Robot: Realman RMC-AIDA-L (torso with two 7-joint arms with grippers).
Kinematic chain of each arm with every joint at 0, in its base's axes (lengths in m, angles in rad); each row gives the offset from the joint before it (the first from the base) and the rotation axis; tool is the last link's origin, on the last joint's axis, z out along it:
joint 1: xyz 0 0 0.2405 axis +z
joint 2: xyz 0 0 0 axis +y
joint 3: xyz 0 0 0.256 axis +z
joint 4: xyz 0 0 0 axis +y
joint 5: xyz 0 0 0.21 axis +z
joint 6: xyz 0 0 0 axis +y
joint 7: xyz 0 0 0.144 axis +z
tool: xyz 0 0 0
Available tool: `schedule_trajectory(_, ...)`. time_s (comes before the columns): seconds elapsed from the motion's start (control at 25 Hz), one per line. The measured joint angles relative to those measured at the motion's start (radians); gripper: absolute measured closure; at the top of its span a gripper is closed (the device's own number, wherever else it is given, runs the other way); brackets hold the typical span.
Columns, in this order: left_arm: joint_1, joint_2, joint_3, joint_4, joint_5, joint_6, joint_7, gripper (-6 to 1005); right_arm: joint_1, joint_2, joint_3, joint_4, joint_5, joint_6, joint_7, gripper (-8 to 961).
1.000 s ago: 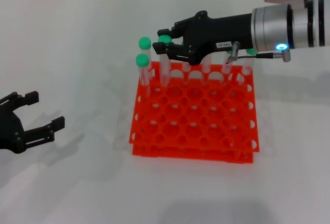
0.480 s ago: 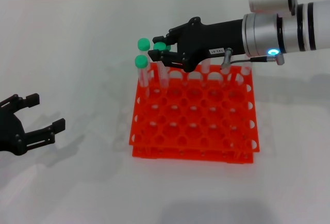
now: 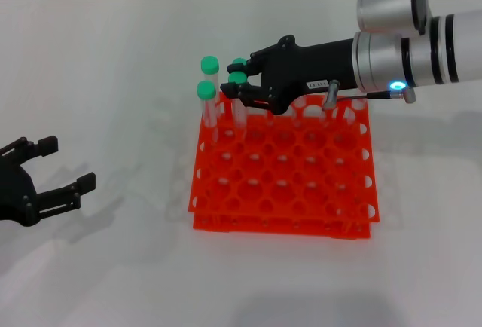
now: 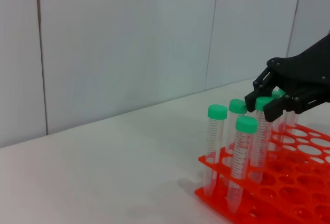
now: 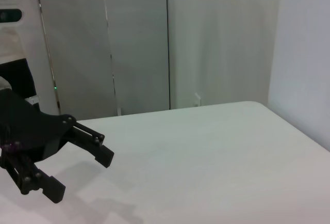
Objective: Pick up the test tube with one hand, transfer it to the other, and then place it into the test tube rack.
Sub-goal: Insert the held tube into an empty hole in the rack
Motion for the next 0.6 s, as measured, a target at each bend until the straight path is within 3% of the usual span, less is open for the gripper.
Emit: schedule_trajectory(0.6, -0.001, 0.0, 0.0, 0.0, 0.01, 0.0, 0.0, 104, -0.013, -0.001, -0.003, -0.006, 0.011, 0.013, 0.002, 681)
